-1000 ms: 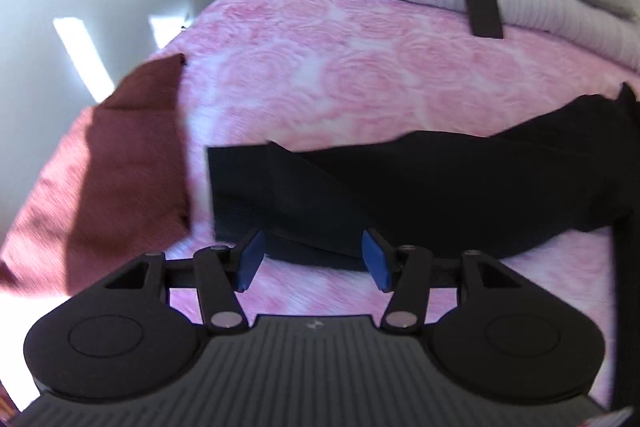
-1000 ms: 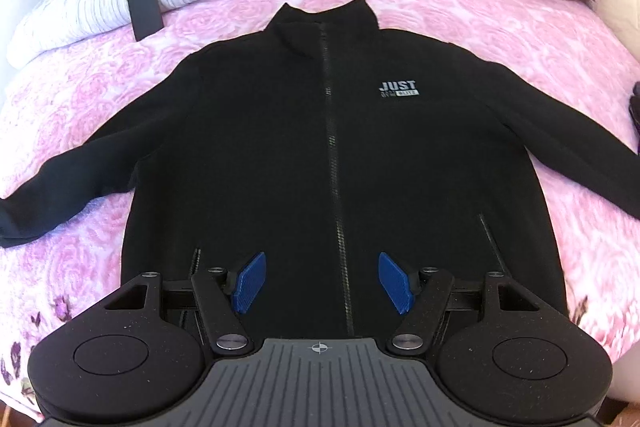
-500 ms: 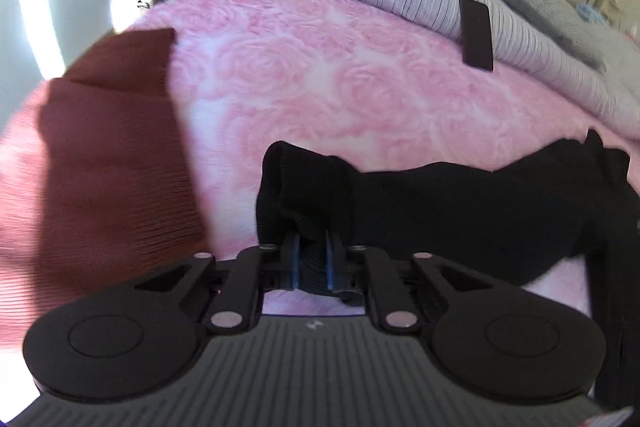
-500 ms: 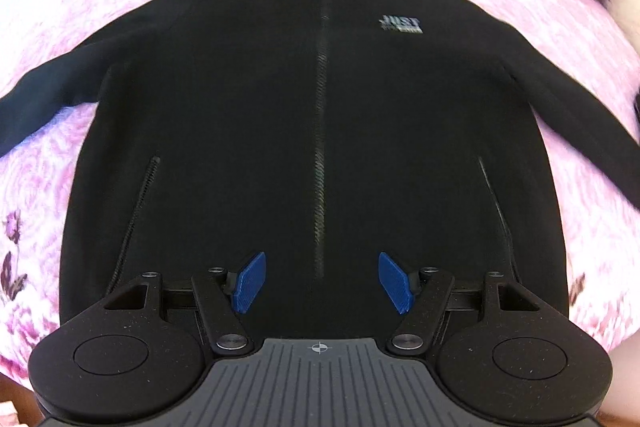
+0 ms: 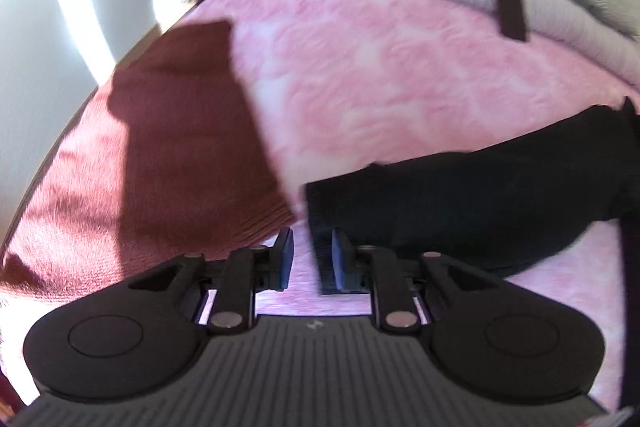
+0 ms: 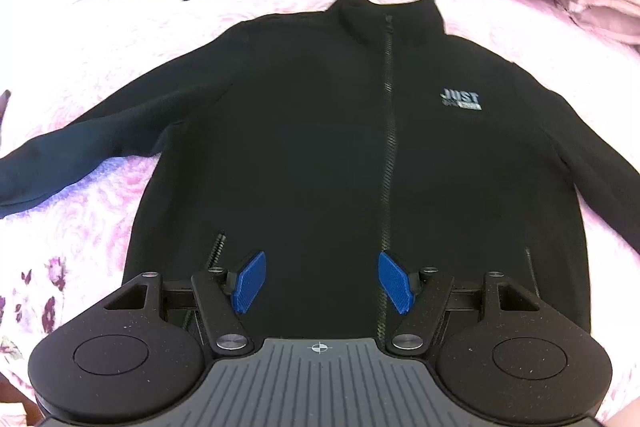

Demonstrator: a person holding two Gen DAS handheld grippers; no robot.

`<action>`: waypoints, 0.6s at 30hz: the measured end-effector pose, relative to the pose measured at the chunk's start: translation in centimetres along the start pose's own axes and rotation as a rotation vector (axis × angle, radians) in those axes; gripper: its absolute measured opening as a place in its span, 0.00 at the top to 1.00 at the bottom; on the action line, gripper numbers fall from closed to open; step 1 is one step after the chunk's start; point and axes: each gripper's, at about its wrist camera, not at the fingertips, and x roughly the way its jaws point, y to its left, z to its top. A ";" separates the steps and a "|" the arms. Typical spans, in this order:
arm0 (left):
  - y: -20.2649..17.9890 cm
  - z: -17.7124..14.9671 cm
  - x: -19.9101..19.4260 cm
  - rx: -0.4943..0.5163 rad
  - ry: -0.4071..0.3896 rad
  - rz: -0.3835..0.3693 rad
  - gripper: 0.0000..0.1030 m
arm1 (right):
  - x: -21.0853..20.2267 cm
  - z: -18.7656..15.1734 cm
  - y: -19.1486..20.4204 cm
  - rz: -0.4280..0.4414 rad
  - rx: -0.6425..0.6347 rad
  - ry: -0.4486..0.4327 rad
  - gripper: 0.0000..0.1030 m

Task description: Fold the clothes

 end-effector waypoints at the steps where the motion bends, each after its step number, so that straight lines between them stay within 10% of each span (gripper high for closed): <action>1: -0.8 0.1 -0.9 0.009 -0.006 -0.013 0.81 | -0.4 -0.2 -0.3 -0.003 0.019 0.009 0.36; 18: -22.5 -5.4 -16.9 0.241 0.028 -0.201 0.49 | -14.0 -8.1 -13.8 -0.122 0.273 -0.089 0.35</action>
